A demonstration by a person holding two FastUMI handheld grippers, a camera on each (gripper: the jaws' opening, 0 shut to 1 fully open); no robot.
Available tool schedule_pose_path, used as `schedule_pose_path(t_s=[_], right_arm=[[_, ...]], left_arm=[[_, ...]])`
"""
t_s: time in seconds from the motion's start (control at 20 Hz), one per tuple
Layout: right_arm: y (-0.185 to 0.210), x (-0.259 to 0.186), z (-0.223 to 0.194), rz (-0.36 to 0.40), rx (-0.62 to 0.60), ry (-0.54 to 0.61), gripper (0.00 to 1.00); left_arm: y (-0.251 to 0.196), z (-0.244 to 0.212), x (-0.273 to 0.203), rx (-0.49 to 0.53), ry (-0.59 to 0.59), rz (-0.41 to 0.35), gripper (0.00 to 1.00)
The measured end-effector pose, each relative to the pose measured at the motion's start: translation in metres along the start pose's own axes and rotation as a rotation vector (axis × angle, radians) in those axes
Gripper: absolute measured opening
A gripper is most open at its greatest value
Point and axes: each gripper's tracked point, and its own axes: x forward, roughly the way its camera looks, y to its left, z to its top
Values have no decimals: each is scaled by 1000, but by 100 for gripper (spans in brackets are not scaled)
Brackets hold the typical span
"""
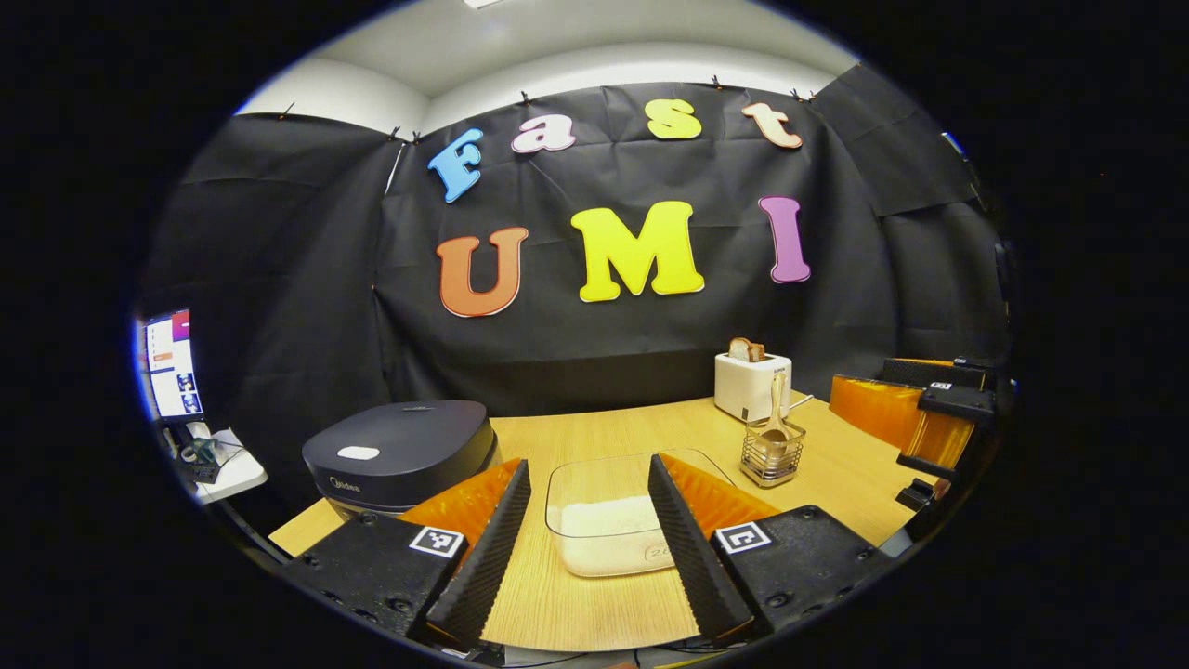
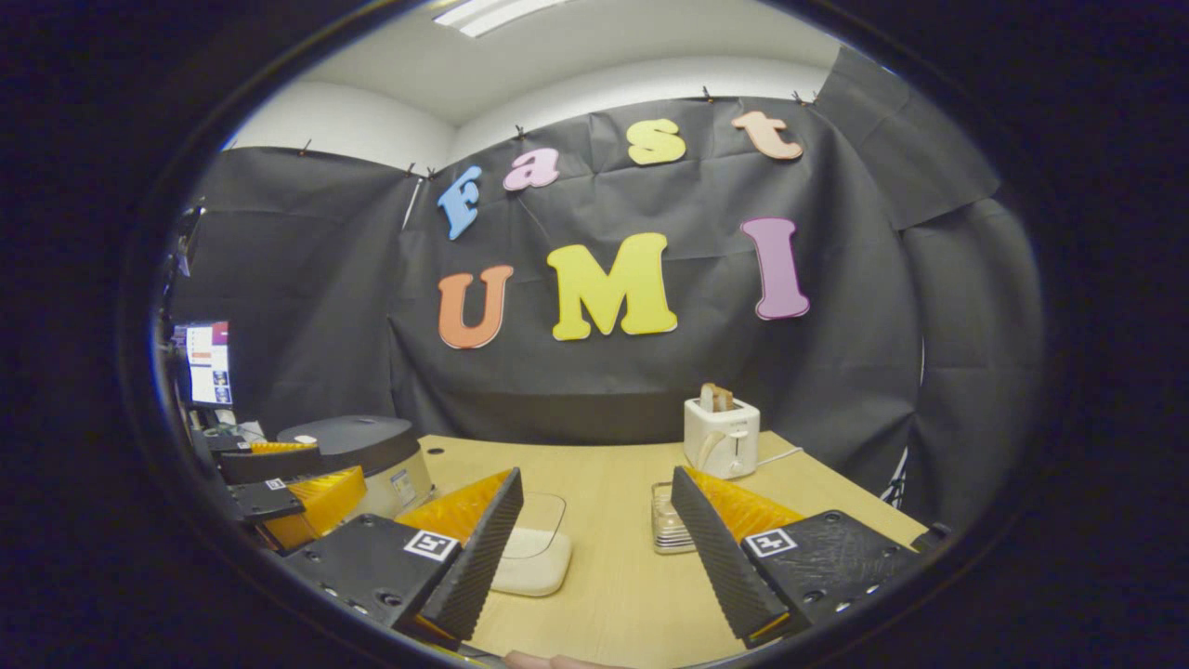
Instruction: Close the left gripper, press the button to open the rice cooker; take a wooden spoon from the chopstick holder with the right hand, scoop a spoonful of rice and pour it into the rice cooker, then put the wooden spoon back into the chopstick holder.
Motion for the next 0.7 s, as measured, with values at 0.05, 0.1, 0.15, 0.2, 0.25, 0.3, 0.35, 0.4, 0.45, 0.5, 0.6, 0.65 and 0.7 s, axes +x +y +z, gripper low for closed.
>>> schedule_pose_path(t_s=[0.05, 0.1, 0.15, 0.2, 0.25, 0.3, 0.35, 0.4, 0.45, 0.5, 0.6, 0.65, 0.7], right_arm=[[3, 0, -1, 3, -1, 1, 96], [6, 0, -2, 7, -5, 3, 96], [6, 1, -3, 9, -12, 4, 92], [7, 2, -4, 7, -18, 7, 96], [7, 3, -7, 7, -22, 11, 96], [7, 4, -8, 7, -24, 18, 92], [7, 6, -12, 8, -25, 26, 92], [6, 8, -14, 7, -24, 35, 92], [4, 9, -15, 5, -19, 41, 92], [2, 10, -15, 2, -14, 44, 96], [-3, 12, -14, -8, -6, 49, 96], [-5, 13, -15, -13, -1, 50, 96], [-6, 14, -15, -16, 1, 51, 96]], left_arm=[[1, 1, 1, -7, -8, 4, 83], [1, 0, 1, -5, -3, 2, 82], [3, -2, 3, -5, 2, 7, 82], [7, -3, 3, -10, 2, 15, 82], [8, -2, 4, -14, -1, 19, 82], [9, -3, 6, -21, -1, 26, 82], [11, -3, 6, -30, -2, 36, 82], [13, -5, 8, -40, -1, 46, 82], [13, -7, 9, -47, 4, 51, 82], [12, -9, 10, -53, 9, 50, 82], [11, -12, 13, -60, 19, 49, 82], [12, -12, 14, -66, 22, 56, 82], [12, -14, 14, -72, 29, 61, 83]])
